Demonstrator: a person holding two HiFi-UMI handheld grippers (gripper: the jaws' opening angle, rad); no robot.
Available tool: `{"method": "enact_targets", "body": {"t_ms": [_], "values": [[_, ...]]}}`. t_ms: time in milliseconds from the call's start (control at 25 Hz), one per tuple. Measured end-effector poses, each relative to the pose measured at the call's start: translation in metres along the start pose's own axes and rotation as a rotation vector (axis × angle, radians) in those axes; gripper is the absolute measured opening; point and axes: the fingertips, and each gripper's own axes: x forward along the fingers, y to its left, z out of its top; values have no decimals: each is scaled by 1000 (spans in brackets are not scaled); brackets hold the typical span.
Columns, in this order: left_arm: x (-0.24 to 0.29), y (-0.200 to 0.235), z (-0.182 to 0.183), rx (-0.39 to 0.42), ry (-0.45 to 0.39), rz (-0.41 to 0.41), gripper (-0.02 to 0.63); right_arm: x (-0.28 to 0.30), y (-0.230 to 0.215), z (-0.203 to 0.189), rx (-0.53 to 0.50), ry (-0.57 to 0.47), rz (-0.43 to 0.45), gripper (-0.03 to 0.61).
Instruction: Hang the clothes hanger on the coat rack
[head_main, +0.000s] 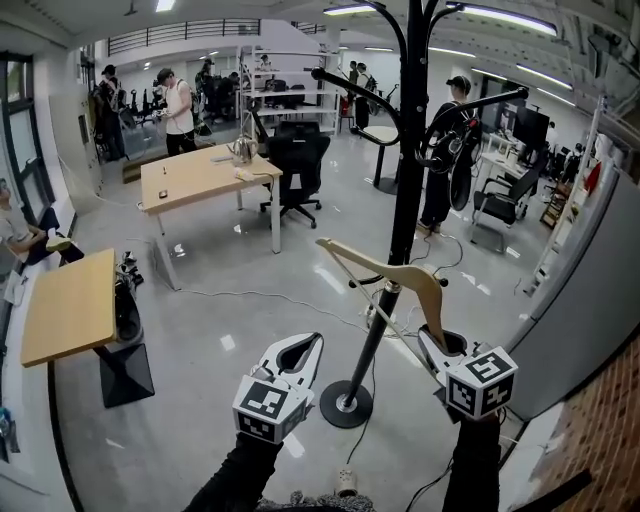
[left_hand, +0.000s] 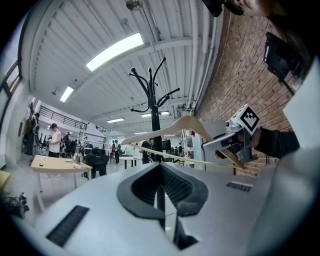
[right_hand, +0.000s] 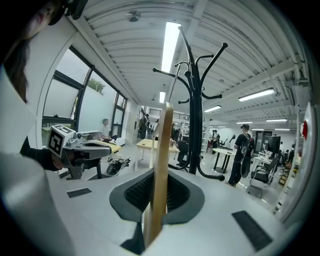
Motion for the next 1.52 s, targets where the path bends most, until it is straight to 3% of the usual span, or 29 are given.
{"method": "enact_targets", "body": {"t_ms": [360,640,1200,1520], "values": [[56,10,16,34,-8,39,8,26,-60,25,-37,-19,51,35],[89,27,16,18,-3,81,8,54,-94,54,-77,-50,93,35],[105,52,18,-25,-16,190,8,101,-108,109,-155,-131,226,35],[94,75,5,-43,-7,282,8,135,-107,94,-196,-108,281,35]]}}
